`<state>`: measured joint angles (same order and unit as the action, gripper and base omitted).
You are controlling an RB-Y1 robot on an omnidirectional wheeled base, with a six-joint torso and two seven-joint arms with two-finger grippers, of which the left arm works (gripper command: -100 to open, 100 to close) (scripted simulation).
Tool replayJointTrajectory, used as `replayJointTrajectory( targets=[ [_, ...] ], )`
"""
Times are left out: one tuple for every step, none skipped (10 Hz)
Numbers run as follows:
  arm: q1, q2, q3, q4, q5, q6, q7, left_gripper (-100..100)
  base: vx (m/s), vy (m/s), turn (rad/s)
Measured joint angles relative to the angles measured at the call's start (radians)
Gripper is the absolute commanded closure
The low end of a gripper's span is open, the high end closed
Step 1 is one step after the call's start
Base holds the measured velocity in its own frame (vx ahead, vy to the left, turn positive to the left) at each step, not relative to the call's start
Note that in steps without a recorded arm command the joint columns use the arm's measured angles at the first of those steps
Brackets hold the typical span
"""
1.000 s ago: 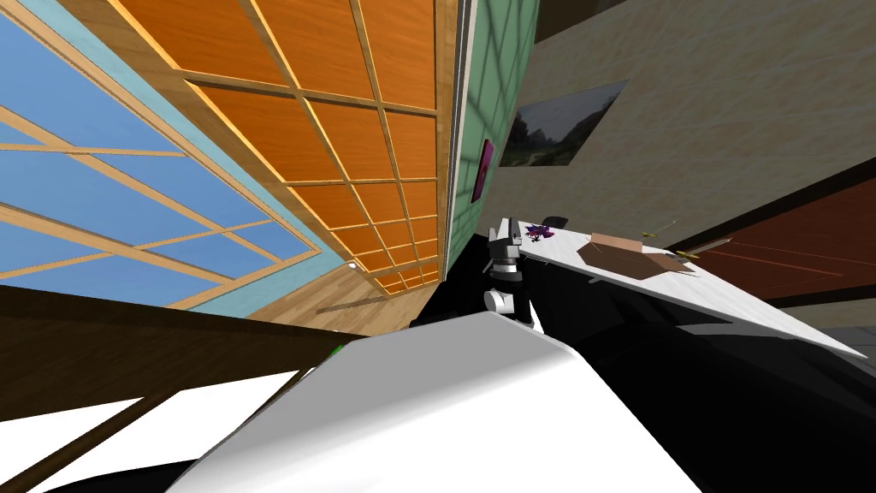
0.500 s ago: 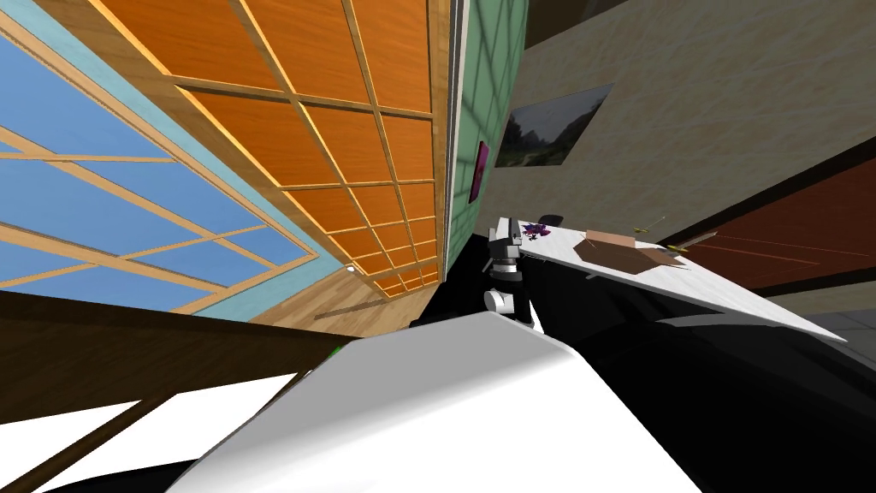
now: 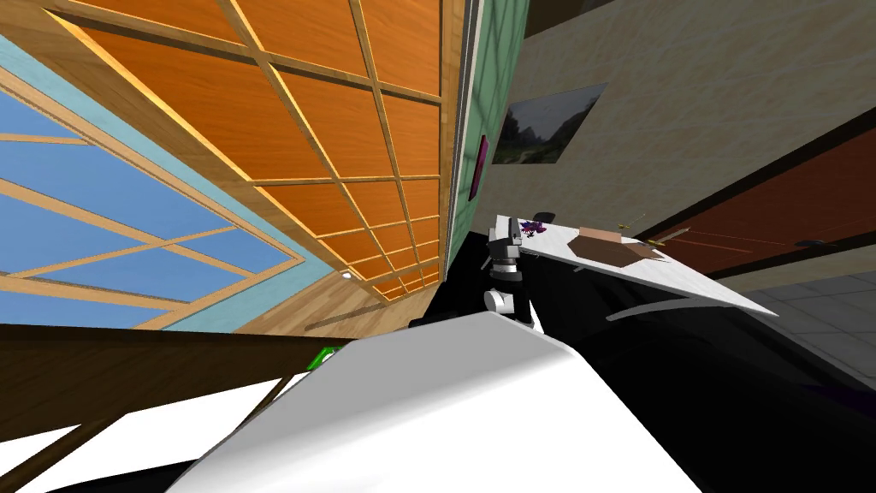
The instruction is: Push the door open
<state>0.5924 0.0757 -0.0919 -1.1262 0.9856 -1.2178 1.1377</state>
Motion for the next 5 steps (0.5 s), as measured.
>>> replayJointTrajectory(
  targets=[
    [-0.023,-0.002,0.019,0.018,0.021,-0.006,-0.008,100,0.060,0.086,-0.116],
    [-0.022,-0.008,0.034,0.002,0.042,-0.001,-0.031,100,0.054,0.103,-0.100],
    [-0.036,-0.017,0.052,-0.001,0.064,0.000,-0.058,100,0.052,0.124,-0.129],
    [-0.060,-0.019,0.069,0.028,0.083,-0.013,-0.062,100,0.059,0.103,-0.129],
    [-0.064,-0.019,0.089,0.020,0.108,-0.013,-0.074,100,0.060,0.110,-0.102]
  ],
)
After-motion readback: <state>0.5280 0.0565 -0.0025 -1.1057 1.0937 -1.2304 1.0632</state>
